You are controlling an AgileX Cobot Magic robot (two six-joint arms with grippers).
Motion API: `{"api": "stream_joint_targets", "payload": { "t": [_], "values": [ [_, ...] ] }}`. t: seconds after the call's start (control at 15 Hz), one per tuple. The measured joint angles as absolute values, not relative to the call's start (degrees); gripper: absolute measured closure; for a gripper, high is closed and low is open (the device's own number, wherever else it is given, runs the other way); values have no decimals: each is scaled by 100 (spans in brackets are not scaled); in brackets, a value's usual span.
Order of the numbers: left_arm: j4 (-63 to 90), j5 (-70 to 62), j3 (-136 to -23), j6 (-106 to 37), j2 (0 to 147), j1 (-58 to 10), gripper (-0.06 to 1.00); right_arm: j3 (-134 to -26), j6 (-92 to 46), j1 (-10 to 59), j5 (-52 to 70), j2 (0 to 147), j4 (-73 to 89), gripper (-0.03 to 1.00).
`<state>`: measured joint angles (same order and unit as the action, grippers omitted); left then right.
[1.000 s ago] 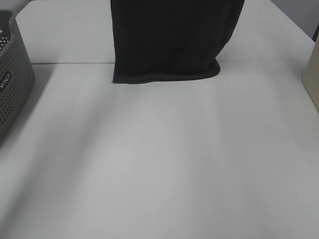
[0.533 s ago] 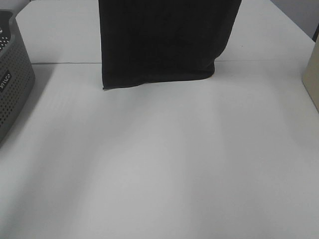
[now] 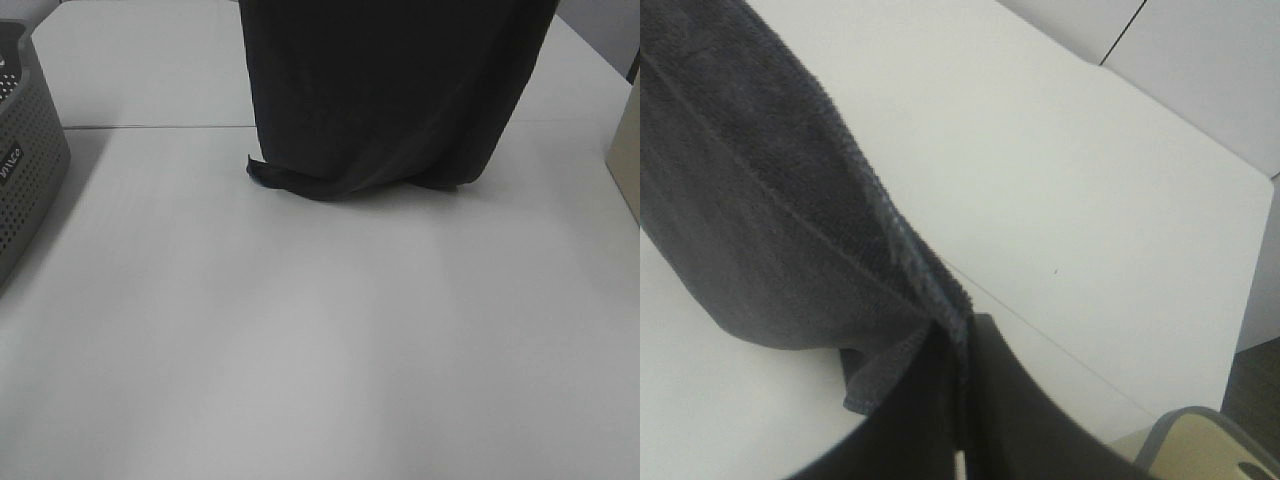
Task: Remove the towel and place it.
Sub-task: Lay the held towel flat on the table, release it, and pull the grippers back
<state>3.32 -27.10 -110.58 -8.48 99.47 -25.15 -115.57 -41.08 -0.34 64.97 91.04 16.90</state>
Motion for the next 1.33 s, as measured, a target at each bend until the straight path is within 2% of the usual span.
{"api": "stream_joint_targets", "payload": {
  "t": [0.13,0.33,0.53,0.93,1.33],
  "values": [
    [441,-2418,-9460,-894,8812,-2515,94,-11115,-3948,-34,6715,8571,1805,96],
    [516,-1919,-8554,-894,7620,-2578,94,-10760,-3678,-11,6824,8021,2091,96],
    [607,-2607,-8394,-900,6853,-2584,94,-10703,-3512,57,7007,7786,2366,96],
    [1306,-4440,-8377,-865,6274,-2607,94,-10508,-3363,57,7059,7517,2469,96],
    [1301,-5265,-7723,-659,6211,-2607,94,-8852,-3358,57,7059,7070,2681,96]
  ]
}}
